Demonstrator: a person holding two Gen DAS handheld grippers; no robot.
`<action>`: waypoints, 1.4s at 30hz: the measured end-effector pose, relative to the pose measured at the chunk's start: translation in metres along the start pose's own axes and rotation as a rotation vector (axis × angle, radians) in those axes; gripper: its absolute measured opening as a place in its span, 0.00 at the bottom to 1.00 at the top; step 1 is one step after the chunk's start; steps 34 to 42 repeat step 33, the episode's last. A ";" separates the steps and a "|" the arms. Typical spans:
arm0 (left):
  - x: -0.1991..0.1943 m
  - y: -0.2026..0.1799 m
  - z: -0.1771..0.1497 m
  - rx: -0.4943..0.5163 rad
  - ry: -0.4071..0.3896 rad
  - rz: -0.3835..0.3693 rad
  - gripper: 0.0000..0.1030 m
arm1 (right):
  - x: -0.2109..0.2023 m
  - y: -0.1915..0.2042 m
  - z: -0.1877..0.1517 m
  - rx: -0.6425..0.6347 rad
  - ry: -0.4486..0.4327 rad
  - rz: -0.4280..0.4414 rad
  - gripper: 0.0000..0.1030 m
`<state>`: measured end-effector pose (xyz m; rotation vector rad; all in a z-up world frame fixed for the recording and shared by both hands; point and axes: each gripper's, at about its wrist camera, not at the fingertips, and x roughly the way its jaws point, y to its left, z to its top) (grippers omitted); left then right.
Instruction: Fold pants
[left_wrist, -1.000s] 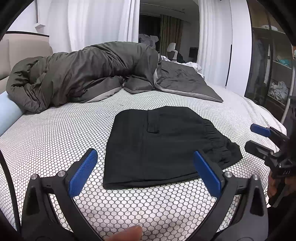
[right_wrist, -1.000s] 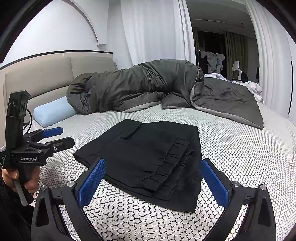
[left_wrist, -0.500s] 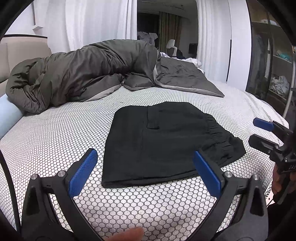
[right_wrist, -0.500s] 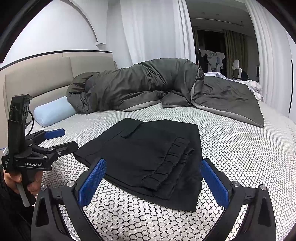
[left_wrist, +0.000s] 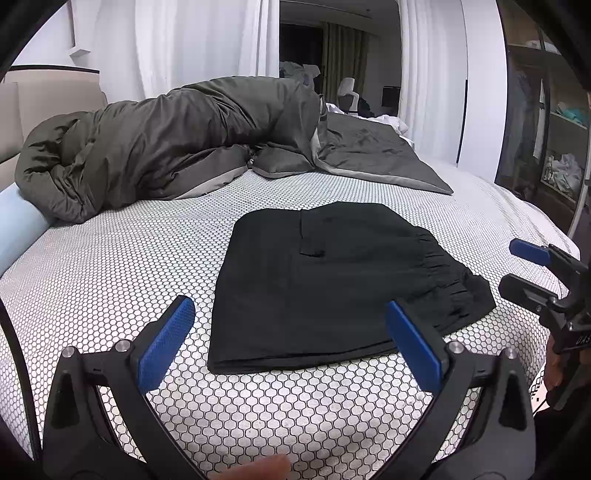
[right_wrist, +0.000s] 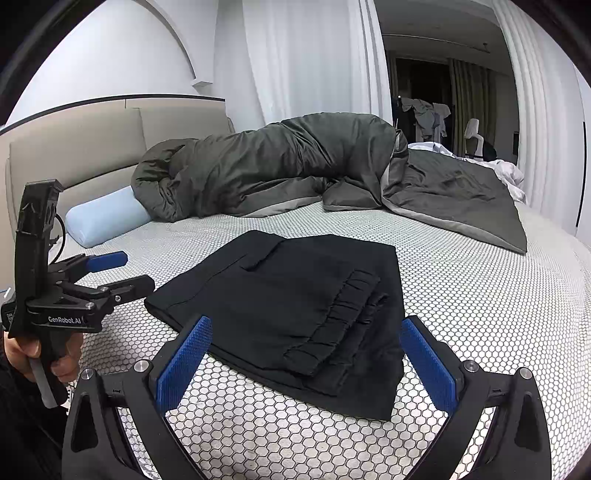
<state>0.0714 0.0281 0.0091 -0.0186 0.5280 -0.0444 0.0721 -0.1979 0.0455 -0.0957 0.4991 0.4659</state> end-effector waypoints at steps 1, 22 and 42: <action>0.000 0.001 0.000 -0.001 -0.001 -0.002 0.99 | 0.000 0.000 0.000 0.001 0.000 0.002 1.00; 0.000 0.001 0.001 0.007 0.004 -0.002 0.99 | -0.001 -0.005 0.000 0.007 0.000 -0.007 1.00; -0.001 0.006 0.002 0.021 -0.001 -0.010 0.99 | 0.001 -0.003 0.000 -0.001 0.003 -0.008 1.00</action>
